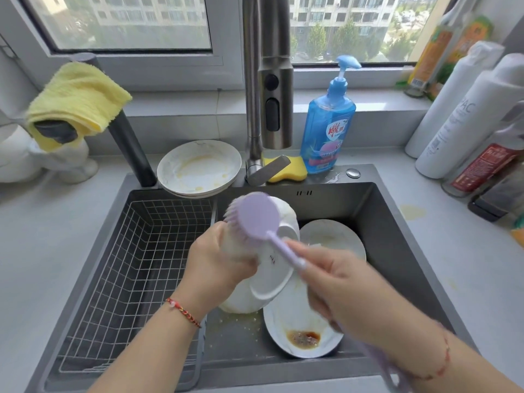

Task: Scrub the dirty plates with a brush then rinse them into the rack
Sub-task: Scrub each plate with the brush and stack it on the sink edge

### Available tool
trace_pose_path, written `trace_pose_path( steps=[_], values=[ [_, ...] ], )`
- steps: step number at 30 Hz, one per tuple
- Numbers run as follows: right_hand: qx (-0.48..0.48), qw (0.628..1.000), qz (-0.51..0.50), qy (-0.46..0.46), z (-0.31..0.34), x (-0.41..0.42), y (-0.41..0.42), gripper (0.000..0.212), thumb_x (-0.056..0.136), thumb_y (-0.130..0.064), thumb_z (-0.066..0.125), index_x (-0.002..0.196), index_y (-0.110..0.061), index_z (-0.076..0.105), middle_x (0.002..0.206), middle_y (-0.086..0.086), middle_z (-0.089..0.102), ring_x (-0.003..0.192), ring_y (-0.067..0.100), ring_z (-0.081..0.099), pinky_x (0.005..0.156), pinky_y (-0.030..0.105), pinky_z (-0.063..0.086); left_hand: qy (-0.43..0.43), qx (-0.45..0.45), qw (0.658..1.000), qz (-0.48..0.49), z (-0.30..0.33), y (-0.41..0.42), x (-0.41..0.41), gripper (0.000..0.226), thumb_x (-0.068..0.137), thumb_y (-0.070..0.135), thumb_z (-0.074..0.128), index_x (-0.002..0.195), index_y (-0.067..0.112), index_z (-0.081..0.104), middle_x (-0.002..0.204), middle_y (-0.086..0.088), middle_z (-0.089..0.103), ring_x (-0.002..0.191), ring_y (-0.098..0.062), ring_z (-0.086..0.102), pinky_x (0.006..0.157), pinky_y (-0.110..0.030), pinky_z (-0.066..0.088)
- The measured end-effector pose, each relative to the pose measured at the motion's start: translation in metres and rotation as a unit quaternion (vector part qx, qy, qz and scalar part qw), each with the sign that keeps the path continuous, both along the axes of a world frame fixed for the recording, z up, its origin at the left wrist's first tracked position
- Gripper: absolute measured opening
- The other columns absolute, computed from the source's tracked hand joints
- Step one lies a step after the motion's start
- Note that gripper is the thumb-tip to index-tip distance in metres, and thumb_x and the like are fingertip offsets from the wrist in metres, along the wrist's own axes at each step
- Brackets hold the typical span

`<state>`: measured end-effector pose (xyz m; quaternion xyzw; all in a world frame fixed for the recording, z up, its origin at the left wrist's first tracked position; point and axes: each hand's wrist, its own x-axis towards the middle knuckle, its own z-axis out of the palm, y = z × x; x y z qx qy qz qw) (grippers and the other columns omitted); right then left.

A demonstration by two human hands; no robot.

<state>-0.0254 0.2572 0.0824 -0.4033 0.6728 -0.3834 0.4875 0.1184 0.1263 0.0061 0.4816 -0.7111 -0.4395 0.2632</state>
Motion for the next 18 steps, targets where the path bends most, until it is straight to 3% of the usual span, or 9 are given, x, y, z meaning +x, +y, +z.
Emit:
trace_pose_path(
  steps=[2, 3, 6, 10, 13, 15, 18],
  values=[
    [0.0, 0.998, 0.051, 0.024, -0.001, 0.012, 0.004, 0.039, 0.099, -0.031, 0.044, 0.121, -0.063, 0.05, 0.049, -0.011, 0.036, 0.047, 0.009, 0.032, 0.046, 0.02, 0.03, 0.015, 0.011, 1.0, 0.007, -0.002, 0.002, -0.001, 0.053, 0.063, 0.012, 0.088, 0.107, 0.016, 0.059, 0.095, 0.007, 0.065, 0.095, -0.02, 0.065, 0.076, -0.02, 0.049],
    [0.001, 0.998, 0.046, 0.034, -0.001, 0.011, 0.003, 0.039, 0.1, -0.03, 0.044, 0.122, -0.062, 0.049, 0.047, -0.012, 0.036, 0.045, 0.008, 0.032, 0.045, 0.019, 0.03, 0.021, 0.026, 0.999, 0.011, -0.002, 0.002, 0.0, 0.052, 0.063, 0.006, 0.088, 0.105, 0.016, 0.06, 0.094, 0.008, 0.065, 0.093, -0.017, 0.066, 0.074, -0.018, 0.049],
    [0.017, 0.997, -0.053, 0.047, -0.006, -0.013, -0.007, 0.034, 0.099, -0.03, 0.045, 0.12, -0.055, 0.056, 0.045, -0.007, 0.034, 0.038, 0.007, 0.028, 0.04, 0.019, 0.027, 0.004, 0.019, 1.0, 0.003, -0.002, 0.002, 0.005, 0.038, 0.063, 0.008, 0.09, 0.087, 0.017, 0.061, 0.079, 0.005, 0.066, 0.071, -0.009, 0.063, 0.059, -0.018, 0.048],
    [0.033, 0.99, -0.119, 0.072, -0.009, -0.031, -0.016, 0.029, 0.098, -0.036, 0.046, 0.119, -0.051, 0.059, 0.042, -0.007, 0.033, 0.044, 0.013, 0.027, 0.045, 0.026, 0.03, 0.0, -0.003, 1.0, 0.0, 0.0, 0.002, 0.008, 0.039, 0.063, 0.012, 0.09, 0.085, 0.021, 0.06, 0.082, 0.0, 0.067, 0.075, -0.011, 0.064, 0.063, -0.021, 0.052],
    [0.028, 0.996, -0.065, 0.051, -0.007, -0.017, -0.008, 0.032, 0.098, -0.036, 0.044, 0.12, -0.056, 0.056, 0.046, -0.004, 0.037, 0.039, 0.008, 0.03, 0.042, 0.023, 0.03, 0.001, 0.009, 1.0, 0.01, 0.001, 0.001, 0.004, 0.039, 0.061, 0.014, 0.091, 0.085, 0.02, 0.06, 0.081, 0.001, 0.068, 0.073, -0.014, 0.064, 0.061, -0.021, 0.051],
    [0.026, 0.999, -0.007, 0.024, -0.003, 0.0, 0.001, 0.036, 0.099, -0.033, 0.044, 0.12, -0.061, 0.052, 0.047, -0.005, 0.034, 0.038, 0.006, 0.031, 0.041, 0.019, 0.029, 0.01, 0.017, 0.999, 0.026, 0.001, 0.002, -0.001, 0.042, 0.059, 0.014, 0.091, 0.083, 0.026, 0.06, 0.08, 0.008, 0.067, 0.072, -0.007, 0.064, 0.062, -0.018, 0.05],
    [0.012, 0.998, 0.021, 0.058, -0.001, 0.004, 0.003, 0.039, 0.099, -0.032, 0.044, 0.118, -0.066, 0.049, 0.048, -0.006, 0.034, 0.042, 0.007, 0.033, 0.043, 0.017, 0.031, 0.021, 0.019, 0.999, 0.031, 0.0, 0.003, -0.003, 0.043, 0.063, 0.004, 0.088, 0.083, 0.029, 0.059, 0.08, 0.012, 0.067, 0.071, 0.002, 0.063, 0.063, -0.015, 0.05]
  ],
)
